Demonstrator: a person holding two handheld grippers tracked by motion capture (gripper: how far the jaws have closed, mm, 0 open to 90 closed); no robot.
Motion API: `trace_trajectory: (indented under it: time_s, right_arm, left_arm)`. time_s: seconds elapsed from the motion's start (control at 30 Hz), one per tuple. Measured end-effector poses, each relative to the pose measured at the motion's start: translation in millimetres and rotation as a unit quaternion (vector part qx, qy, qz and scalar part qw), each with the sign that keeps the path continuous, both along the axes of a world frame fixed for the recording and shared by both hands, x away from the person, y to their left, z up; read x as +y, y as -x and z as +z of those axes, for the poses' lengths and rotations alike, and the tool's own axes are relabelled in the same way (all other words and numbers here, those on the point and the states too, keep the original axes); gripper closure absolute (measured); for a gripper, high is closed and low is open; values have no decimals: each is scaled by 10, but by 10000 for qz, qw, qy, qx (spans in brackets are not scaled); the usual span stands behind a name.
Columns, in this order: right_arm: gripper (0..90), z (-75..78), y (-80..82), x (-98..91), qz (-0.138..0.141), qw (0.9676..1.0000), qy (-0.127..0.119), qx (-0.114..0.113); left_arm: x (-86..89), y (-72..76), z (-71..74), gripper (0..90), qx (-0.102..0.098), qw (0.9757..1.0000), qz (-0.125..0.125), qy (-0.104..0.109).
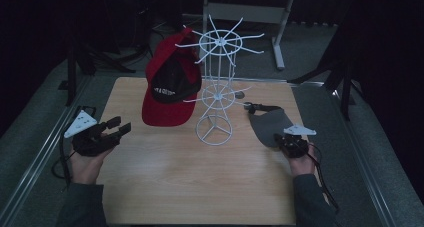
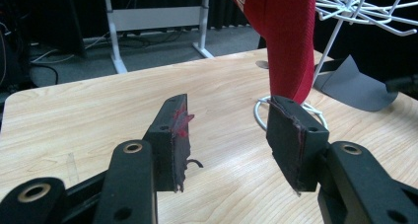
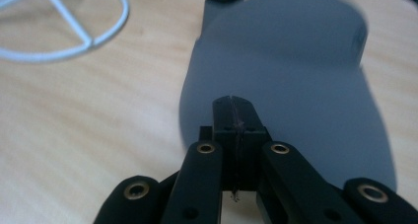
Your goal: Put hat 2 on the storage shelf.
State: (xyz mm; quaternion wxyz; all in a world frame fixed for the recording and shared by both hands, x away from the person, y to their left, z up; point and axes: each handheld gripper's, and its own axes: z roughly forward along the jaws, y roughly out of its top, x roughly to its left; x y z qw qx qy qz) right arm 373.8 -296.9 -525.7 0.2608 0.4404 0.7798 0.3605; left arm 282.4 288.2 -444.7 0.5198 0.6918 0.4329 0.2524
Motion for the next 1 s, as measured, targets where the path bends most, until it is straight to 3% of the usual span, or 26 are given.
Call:
trace_trajectory:
  time_s: [0.3, 0.5, 0.73, 0.8, 1.0]
  right_arm:
    - [900, 200, -425, 128, -42, 9998, -3, -209]
    - [900, 250, -700, 199, -283, 9990, -40, -352]
    - [900, 337, -993, 196, -534, 9983, -107, -222]
    - [900, 345, -1076, 198, -626, 9978, -163, -120]
    - [900, 269, -1271, 271, -762, 9968, -3, 250]
  left_arm:
    - [-5, -30, -92, 514, 111, 9999, -12, 3]
    - [27, -10, -87, 512, 126, 9999, -5, 5]
    - [27, -32, -126, 512, 192, 9998, -8, 17]
    - [27, -34, -132, 511, 206, 9998, -25, -3]
    - [26, -31, -139, 510, 211, 9998, -30, 20]
